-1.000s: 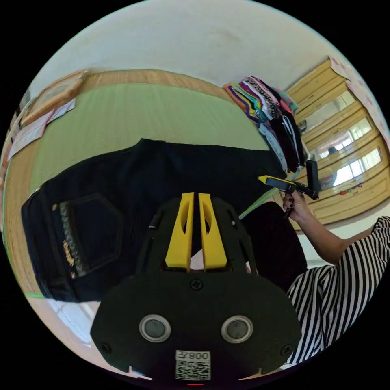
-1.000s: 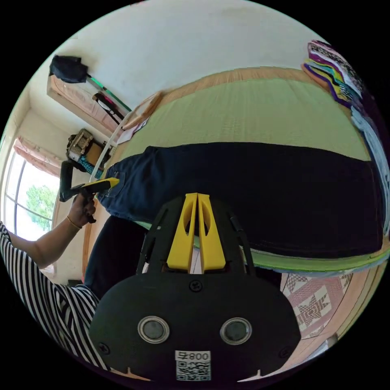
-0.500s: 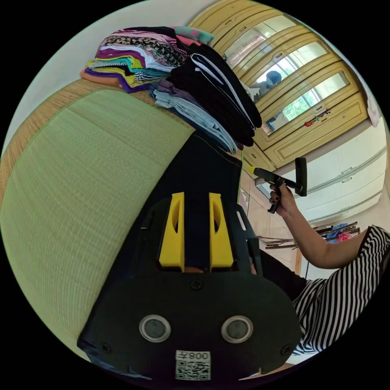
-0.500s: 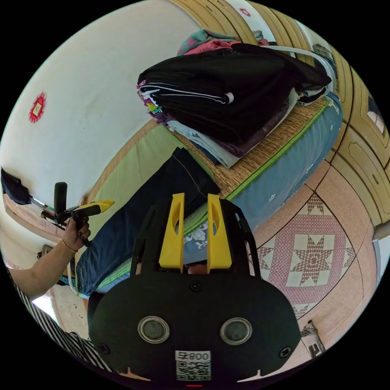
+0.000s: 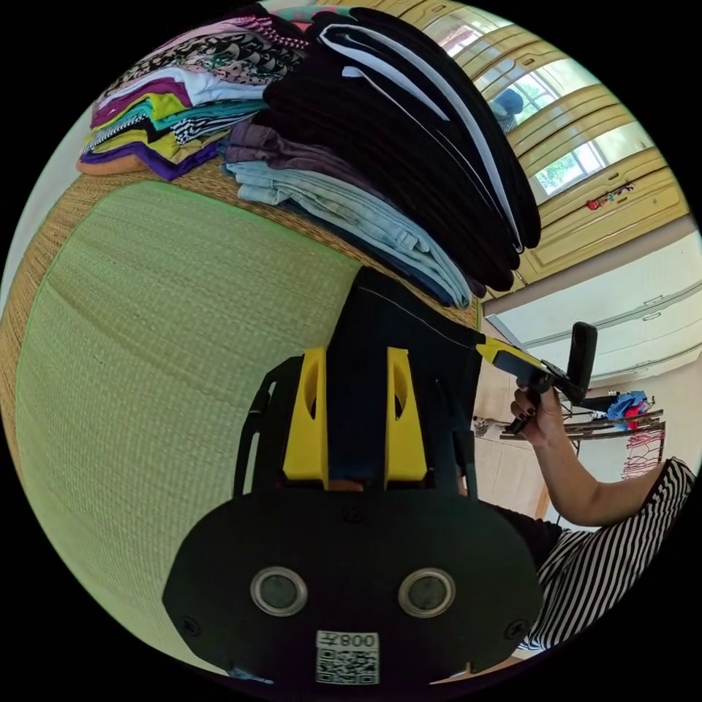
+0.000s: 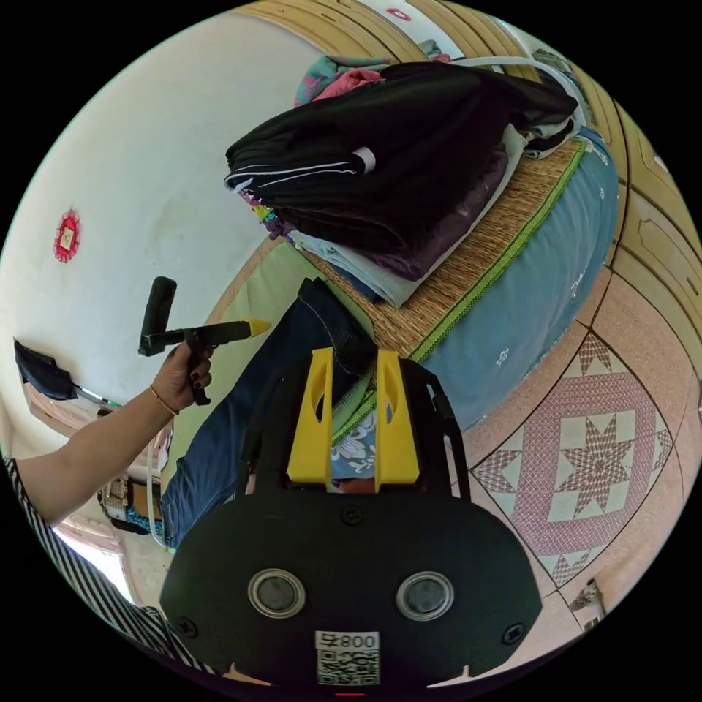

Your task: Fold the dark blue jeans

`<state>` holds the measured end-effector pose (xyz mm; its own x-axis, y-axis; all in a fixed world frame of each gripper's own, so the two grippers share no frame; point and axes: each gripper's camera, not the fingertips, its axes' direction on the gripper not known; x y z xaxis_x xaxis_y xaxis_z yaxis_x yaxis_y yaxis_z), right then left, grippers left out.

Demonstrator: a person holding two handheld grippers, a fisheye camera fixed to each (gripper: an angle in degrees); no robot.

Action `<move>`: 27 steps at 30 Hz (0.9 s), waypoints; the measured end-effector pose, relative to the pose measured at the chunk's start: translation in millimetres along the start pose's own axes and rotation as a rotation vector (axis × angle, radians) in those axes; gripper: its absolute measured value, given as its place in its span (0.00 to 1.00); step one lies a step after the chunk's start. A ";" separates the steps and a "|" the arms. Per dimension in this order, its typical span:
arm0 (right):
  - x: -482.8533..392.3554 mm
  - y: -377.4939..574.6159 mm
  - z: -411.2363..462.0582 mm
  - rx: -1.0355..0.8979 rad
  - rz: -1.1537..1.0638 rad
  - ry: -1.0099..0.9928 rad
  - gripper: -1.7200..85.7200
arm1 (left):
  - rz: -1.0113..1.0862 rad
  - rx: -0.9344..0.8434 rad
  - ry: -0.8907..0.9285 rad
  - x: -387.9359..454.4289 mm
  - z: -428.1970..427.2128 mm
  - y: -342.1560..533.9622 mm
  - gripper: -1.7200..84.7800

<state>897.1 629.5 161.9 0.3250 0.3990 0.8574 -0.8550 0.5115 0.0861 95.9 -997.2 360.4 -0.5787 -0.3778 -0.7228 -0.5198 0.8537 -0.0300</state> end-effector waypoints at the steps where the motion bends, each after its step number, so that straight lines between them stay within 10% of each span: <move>1: 2.1 -0.1 -7.5 0.017 -0.002 -0.018 0.12 | 0.003 0.001 0.001 2.4 2.9 -11.3 0.16; 27: -23.1 12.3 -50.1 0.048 -0.046 -0.232 0.10 | 0.133 -0.014 0.005 31.2 -36.6 -68.8 0.05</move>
<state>899.3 664.7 117.7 0.2668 0.1875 0.9453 -0.8614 0.4862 0.1467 90.6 -1080.9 365.1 -0.6462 -0.2638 -0.7162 -0.4472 0.8912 0.0752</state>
